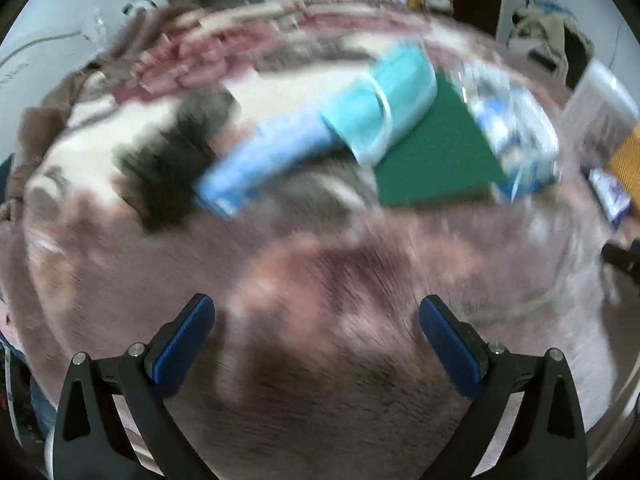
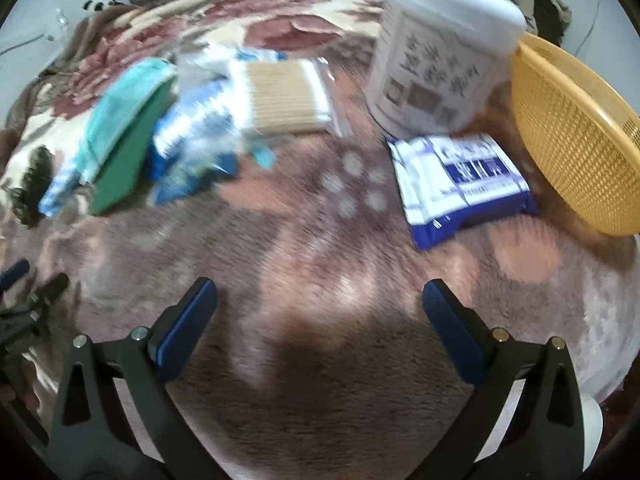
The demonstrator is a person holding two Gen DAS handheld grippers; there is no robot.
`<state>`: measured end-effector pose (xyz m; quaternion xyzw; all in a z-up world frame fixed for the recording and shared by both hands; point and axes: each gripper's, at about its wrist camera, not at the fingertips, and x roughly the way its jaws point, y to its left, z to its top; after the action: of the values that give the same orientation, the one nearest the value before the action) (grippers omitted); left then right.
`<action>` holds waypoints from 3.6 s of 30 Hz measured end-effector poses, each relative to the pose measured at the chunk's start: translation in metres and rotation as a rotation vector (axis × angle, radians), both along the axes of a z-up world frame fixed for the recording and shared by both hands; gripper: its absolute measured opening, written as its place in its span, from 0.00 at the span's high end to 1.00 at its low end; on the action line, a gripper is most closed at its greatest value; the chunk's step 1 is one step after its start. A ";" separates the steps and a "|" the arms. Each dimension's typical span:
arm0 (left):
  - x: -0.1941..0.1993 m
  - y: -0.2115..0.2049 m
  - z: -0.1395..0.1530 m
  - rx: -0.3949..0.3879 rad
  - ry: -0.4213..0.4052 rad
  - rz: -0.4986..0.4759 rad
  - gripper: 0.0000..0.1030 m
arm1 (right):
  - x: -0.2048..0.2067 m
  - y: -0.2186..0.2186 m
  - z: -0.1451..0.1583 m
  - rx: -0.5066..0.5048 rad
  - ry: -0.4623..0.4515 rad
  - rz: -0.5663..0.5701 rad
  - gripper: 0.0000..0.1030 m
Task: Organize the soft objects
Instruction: 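Grasp the black mesh scrunchie with the left tool while the right tool grasps the blue mask, then carry the scrunchie and mask with both tools over the yellow basket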
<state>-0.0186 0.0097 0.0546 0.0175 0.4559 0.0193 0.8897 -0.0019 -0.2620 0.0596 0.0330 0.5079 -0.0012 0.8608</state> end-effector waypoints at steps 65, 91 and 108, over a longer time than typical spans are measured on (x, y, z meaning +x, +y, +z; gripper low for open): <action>0.021 0.083 0.044 -0.246 0.007 0.186 0.82 | 0.042 0.141 0.041 0.228 0.002 0.178 0.90; 0.072 -0.001 0.081 -0.197 0.028 0.050 0.82 | 0.062 0.083 0.079 0.216 -0.036 0.097 0.90; 0.146 -0.062 0.115 -0.141 0.073 -0.024 0.82 | 0.116 0.021 0.115 0.250 -0.021 -0.002 0.90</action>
<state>0.1273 -0.0520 0.1699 -0.0390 0.4878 -0.0244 0.8717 0.1141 -0.2406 0.1742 0.1404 0.4949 0.0616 0.8553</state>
